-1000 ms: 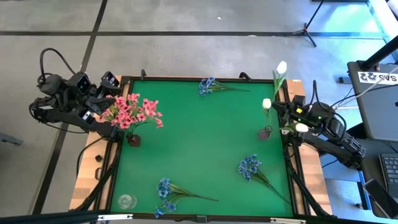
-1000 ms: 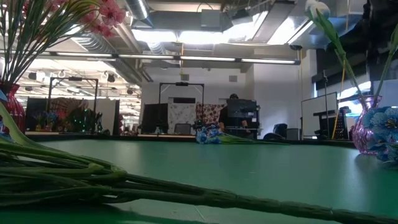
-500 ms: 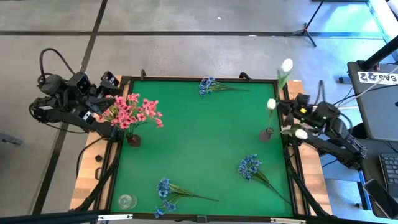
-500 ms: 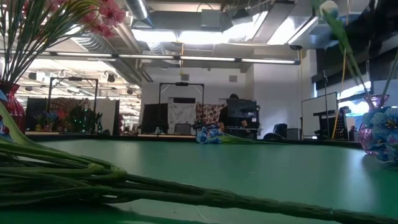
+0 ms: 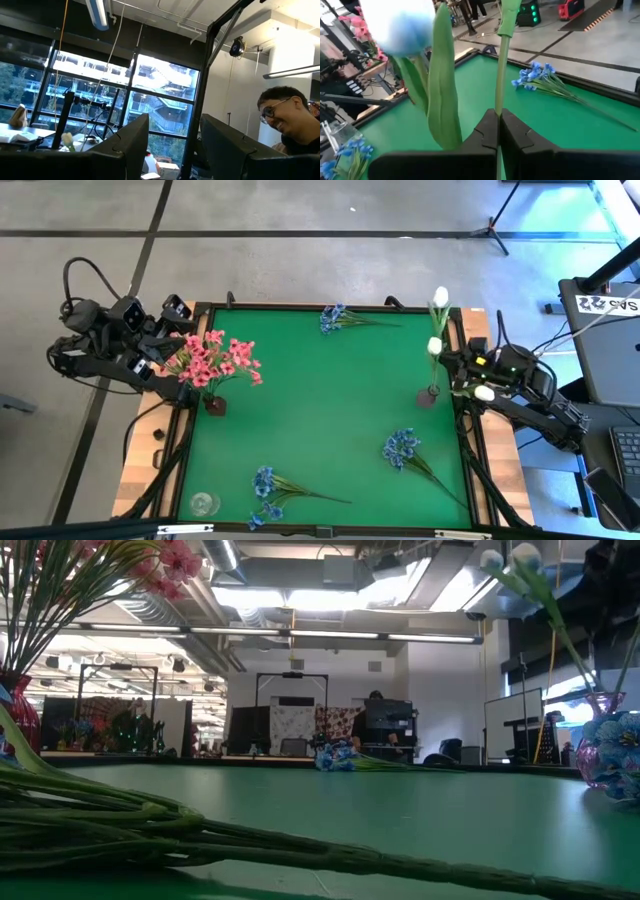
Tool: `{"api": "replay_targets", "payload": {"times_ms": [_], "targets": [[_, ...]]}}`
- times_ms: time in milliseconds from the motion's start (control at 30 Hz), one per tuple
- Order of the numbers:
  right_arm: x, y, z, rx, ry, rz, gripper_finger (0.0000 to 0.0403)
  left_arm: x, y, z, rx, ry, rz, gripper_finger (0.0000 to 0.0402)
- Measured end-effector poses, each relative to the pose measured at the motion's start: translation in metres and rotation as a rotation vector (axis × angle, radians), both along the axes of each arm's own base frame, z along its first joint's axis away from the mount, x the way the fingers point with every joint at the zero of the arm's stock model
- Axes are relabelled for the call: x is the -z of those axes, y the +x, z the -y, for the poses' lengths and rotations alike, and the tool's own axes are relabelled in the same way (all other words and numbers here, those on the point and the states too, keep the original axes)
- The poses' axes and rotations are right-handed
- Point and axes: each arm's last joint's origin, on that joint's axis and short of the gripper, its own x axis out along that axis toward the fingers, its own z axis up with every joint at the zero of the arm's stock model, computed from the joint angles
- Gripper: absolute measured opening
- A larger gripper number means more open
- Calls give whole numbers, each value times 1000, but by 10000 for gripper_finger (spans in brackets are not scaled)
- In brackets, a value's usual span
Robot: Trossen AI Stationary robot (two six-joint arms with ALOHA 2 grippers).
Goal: Sort flowers into vase by color
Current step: Put the white flower into the violet vase
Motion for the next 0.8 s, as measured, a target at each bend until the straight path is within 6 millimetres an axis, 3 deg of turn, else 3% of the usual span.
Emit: {"api": "replay_targets", "payload": {"times_ms": [800], "targets": [[-6,-3,-6,-158,-79,-16,32,0,0,0,0,0,0,174]]}}
